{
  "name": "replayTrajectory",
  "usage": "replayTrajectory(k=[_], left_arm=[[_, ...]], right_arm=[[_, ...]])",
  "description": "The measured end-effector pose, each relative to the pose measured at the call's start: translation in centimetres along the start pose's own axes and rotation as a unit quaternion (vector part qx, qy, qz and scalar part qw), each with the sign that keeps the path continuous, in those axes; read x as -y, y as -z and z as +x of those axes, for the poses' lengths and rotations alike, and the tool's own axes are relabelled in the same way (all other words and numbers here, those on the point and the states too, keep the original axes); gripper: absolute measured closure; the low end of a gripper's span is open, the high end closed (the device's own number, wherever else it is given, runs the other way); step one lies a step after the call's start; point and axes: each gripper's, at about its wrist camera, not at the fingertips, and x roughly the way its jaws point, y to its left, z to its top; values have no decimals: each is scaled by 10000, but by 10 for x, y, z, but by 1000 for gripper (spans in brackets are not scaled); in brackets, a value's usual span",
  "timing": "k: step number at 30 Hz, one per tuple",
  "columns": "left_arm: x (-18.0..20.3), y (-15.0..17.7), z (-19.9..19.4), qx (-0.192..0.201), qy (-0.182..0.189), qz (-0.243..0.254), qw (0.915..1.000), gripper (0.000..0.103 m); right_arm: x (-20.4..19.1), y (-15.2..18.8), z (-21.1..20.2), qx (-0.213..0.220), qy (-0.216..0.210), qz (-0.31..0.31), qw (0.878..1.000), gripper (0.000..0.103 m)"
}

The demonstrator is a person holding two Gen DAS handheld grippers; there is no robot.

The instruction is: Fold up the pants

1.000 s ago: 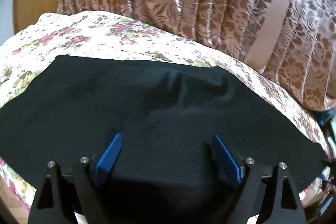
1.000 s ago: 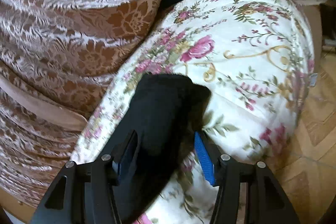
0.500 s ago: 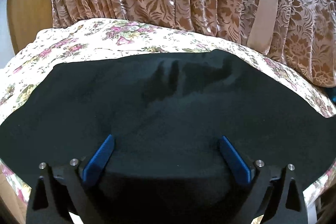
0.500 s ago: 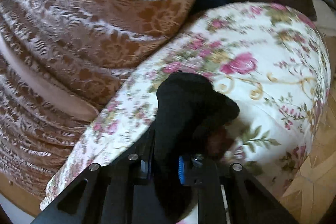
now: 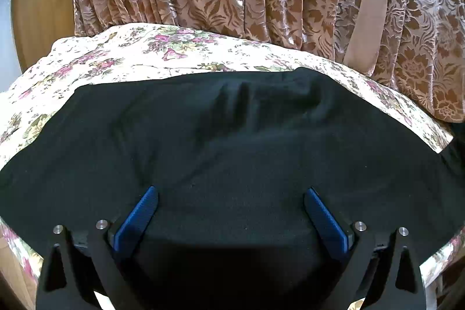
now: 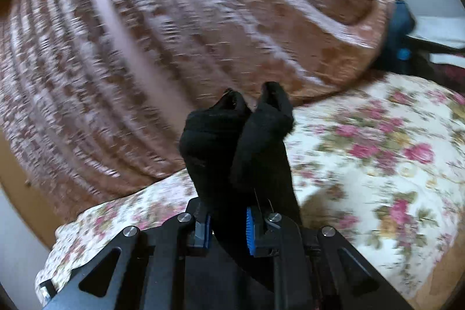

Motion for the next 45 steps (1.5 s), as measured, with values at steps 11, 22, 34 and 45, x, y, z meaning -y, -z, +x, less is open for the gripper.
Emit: replayTrajectory(k=[11, 22, 34, 45], left_arm=[[-1, 0, 0, -18, -21, 1, 10000, 1], [-2, 0, 1, -15, -37, 21, 10000, 1], [-1, 1, 0, 10, -84, 67, 9999, 1], [2, 2, 0, 40, -107, 79, 9999, 1]], right_arm=[[-94, 43, 28, -511, -912, -1022, 9893, 86], [-148, 123, 65, -1643, -1564, -1829, 9566, 85], [-151, 185, 82, -2546, -1590, -2561, 9189, 64], [-121, 142, 20, -1519, -2103, -2563, 9311, 62]])
